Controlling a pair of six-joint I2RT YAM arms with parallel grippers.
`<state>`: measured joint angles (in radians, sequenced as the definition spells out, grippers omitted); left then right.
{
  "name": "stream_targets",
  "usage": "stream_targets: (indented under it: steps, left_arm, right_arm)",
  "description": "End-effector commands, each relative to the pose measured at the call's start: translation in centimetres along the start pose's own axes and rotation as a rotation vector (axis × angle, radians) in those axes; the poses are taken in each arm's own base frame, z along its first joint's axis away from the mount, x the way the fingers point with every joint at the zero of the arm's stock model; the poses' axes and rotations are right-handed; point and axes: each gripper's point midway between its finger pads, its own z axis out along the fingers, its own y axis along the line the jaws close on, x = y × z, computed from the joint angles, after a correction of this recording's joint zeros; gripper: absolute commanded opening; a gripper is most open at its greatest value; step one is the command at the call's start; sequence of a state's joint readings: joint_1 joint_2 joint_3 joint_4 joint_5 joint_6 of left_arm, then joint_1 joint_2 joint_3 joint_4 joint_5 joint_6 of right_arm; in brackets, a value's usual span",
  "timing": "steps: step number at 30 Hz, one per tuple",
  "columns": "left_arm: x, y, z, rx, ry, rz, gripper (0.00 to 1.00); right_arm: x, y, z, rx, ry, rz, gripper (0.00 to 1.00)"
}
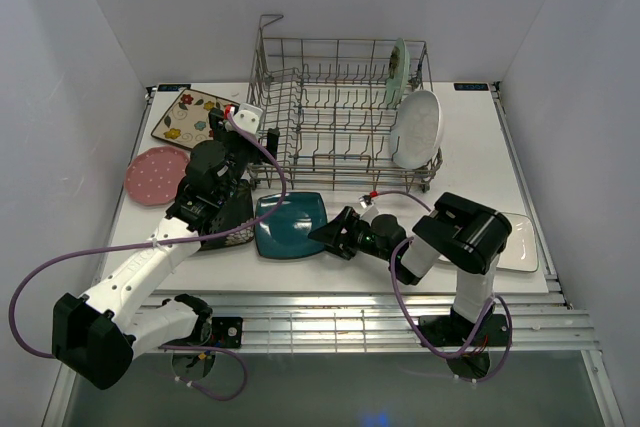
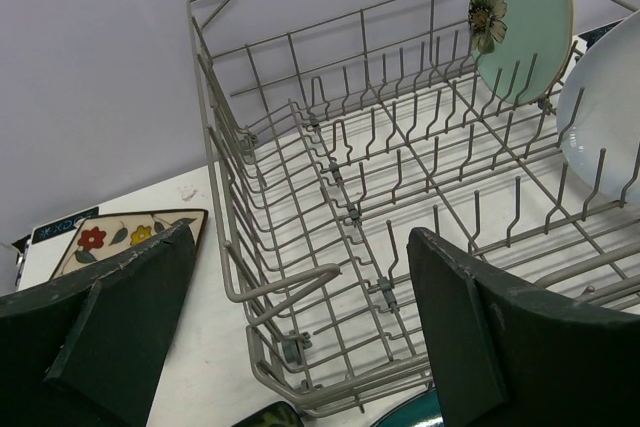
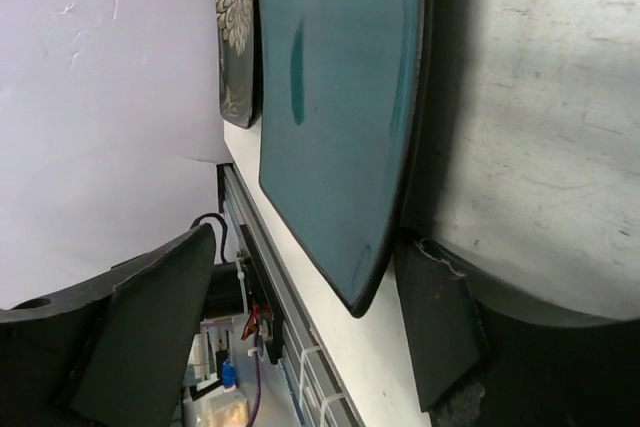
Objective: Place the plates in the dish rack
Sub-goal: Pick up the plate at the center of the board.
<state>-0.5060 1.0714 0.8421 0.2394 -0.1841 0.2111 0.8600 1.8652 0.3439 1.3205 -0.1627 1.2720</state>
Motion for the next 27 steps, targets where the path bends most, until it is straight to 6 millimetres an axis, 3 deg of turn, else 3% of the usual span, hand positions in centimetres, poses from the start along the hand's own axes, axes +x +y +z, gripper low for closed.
stream_targets:
  steps: [1, 11, 27]
  left_arm:
    - [-0.2, 0.2, -0.2, -0.01, -0.012, 0.002, 0.98]
    - [-0.1, 0.4, -0.2, -0.018, -0.012, 0.005, 0.98]
    - [-0.2, 0.3, -0.3, -0.017, -0.015, 0.006, 0.98]
  right_arm:
    - [-0.4, 0.8, 0.5, -0.044, -0.035, 0.001, 0.76]
    - [-0.4, 0.4, 0.4, -0.049, -0.05, 0.028, 0.52]
    - [-0.6, 0.0, 1.1, -0.044, -0.066, 0.064, 0.44]
